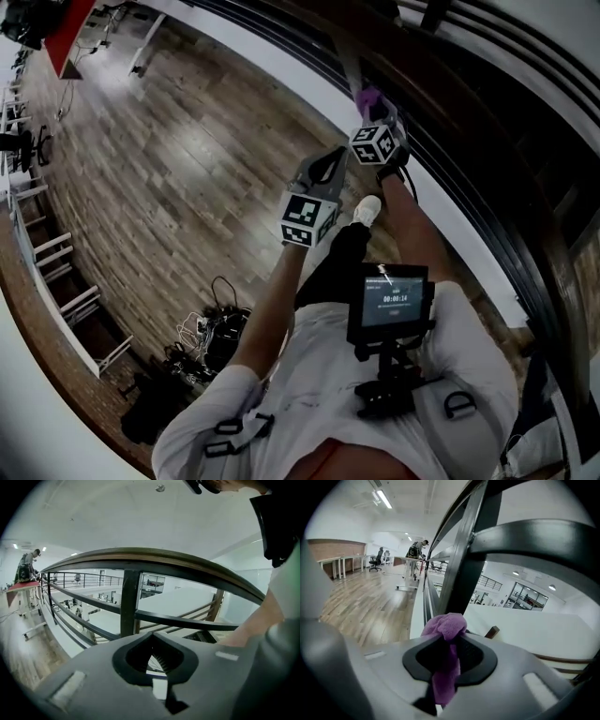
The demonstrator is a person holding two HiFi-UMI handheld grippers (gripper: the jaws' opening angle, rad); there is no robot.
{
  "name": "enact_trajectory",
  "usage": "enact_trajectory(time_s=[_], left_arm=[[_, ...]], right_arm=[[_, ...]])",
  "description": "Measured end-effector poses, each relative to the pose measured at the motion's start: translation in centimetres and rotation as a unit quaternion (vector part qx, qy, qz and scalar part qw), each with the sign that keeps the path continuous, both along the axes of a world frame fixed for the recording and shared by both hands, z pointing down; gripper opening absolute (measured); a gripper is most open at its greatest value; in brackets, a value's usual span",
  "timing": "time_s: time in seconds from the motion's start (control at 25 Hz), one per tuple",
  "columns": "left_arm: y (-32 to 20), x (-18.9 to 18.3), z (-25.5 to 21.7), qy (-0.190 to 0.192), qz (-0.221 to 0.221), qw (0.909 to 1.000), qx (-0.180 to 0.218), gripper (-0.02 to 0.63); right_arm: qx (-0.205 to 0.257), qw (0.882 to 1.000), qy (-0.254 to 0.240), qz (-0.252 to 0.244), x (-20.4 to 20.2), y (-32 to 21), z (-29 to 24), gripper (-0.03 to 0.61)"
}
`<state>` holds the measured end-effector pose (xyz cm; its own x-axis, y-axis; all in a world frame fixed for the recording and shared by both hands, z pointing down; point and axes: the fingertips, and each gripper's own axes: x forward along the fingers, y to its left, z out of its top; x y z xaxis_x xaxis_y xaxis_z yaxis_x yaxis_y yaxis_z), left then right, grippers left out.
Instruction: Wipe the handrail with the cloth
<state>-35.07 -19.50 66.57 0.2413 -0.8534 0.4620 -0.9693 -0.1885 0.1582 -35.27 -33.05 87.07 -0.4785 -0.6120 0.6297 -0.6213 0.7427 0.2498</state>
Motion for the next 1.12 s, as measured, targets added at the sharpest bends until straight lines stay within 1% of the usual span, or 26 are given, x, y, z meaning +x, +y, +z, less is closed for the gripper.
enact_trajectory(time_s=[0.08, 0.2, 0.32, 0.4, 0.52, 0.6, 0.68, 0.84, 1.04, 1.12], left_arm=[[0.2, 0.2, 0.3, 0.005, 0.005, 0.9999, -0.016, 0.0], [0.3, 0.9, 1.1, 0.016, 0.021, 0.999, -0.037, 0.0], [0.2, 2.2, 2.3, 0.022, 0.043, 0.9982, -0.036, 0.0], [0.4, 3.7, 3.2, 0.028, 0.06, 0.9971, -0.038, 0.0], [1.1, 6.9, 3.3, 0.029, 0.072, 0.9962, -0.039, 0.0], [1.2, 10.0, 2.7, 0.024, 0.082, 0.9957, -0.037, 0.0], [1.4, 13.1, 2.7, 0.023, 0.103, 0.9939, -0.034, 0.0], [2.5, 17.8, 3.3, 0.022, 0.131, 0.9908, -0.025, 0.0], [4.6, 25.8, 3.3, 0.029, 0.189, 0.9809, -0.036, 0.0], [5.7, 29.1, 3.4, 0.033, 0.216, 0.975, -0.041, 0.0]], right_arm=[[0.003, 1.0, 0.011, 0.006, 0.5, -0.3, -0.1, 0.06], [0.0, 1.0, 0.009, 0.021, 1.7, 0.1, 0.3, 0.06], [-0.009, 0.998, 0.001, 0.058, 4.2, 0.4, 1.5, 0.06], [-0.019, 0.996, -0.001, 0.091, 6.8, 0.9, 2.0, 0.06], [-0.029, 0.991, -0.005, 0.133, 12.1, 2.3, 1.6, 0.06], [-0.031, 0.988, -0.005, 0.154, 16.7, 3.0, 0.8, 0.06], [-0.034, 0.983, -0.003, 0.178, 21.1, 3.9, 0.5, 0.058], [-0.035, 0.975, 0.0, 0.217, 27.7, 6.1, 0.9, 0.058], [-0.04, 0.965, 0.012, 0.26, 36.8, 8.7, 0.3, 0.058], [-0.041, 0.959, 0.012, 0.281, 40.5, 9.8, 0.1, 0.058]])
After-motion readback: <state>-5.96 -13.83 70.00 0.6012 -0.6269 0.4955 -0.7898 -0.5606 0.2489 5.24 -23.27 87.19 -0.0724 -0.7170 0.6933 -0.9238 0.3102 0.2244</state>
